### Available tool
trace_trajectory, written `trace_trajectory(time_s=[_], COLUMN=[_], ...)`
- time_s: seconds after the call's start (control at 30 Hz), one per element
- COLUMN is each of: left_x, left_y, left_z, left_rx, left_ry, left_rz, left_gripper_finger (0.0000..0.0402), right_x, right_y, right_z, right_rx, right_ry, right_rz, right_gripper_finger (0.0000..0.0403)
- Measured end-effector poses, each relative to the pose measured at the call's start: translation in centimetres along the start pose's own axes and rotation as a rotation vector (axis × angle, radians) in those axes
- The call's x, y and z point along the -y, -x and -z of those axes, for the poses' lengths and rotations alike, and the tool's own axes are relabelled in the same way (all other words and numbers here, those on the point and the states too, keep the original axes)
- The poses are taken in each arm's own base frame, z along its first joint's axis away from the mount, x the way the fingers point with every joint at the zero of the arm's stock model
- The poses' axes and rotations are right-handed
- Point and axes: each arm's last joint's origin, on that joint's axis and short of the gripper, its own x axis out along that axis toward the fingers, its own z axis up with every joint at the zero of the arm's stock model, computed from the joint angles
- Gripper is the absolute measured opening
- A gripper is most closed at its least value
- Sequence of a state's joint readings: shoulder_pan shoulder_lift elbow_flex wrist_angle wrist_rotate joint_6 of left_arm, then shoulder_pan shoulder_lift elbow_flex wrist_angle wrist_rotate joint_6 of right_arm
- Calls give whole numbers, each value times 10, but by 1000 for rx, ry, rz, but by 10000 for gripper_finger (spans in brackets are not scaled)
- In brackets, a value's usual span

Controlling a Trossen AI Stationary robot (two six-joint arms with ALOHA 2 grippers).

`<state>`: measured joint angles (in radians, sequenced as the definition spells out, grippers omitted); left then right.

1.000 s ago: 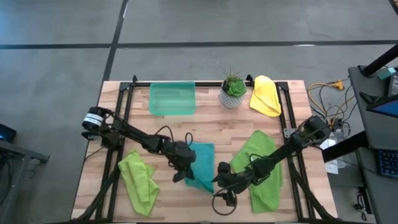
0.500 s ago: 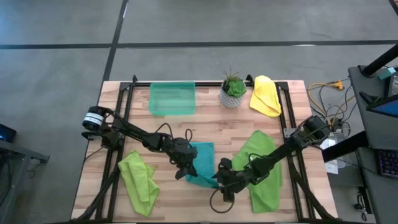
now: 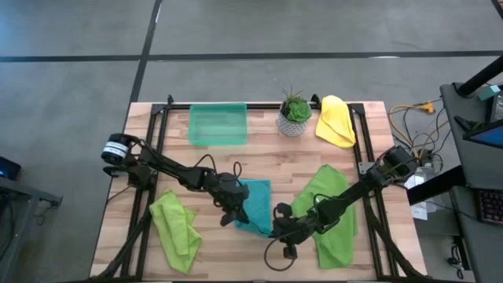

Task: Fold microfiber towels
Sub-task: Fold the blue microfiber cloth

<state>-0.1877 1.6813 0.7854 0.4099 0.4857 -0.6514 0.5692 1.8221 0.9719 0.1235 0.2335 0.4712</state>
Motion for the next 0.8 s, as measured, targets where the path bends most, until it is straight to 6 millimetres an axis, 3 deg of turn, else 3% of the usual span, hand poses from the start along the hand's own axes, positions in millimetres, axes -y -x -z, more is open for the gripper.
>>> trace_trajectory(time_s=[0.23,0.4,0.6,0.8], left_x=[16,23,23,28], left_y=[-7,-12,-13,-14], left_z=[11,19,12,1], left_rx=[-78,-70,-5,90], left_ry=[-38,-95,-101,-114], left_rz=[88,63,1,-71], left_gripper_finger=[9,78,174,210], right_x=[5,9,19,26], right_y=[-1,-2,-4,-6], right_z=[2,2,-3,-6], right_rx=[-68,-94,-112,-138], right_ry=[6,15,-15,-42], right_rz=[-12,-32,-64,-123], right_gripper_finger=[9,9,9,9])
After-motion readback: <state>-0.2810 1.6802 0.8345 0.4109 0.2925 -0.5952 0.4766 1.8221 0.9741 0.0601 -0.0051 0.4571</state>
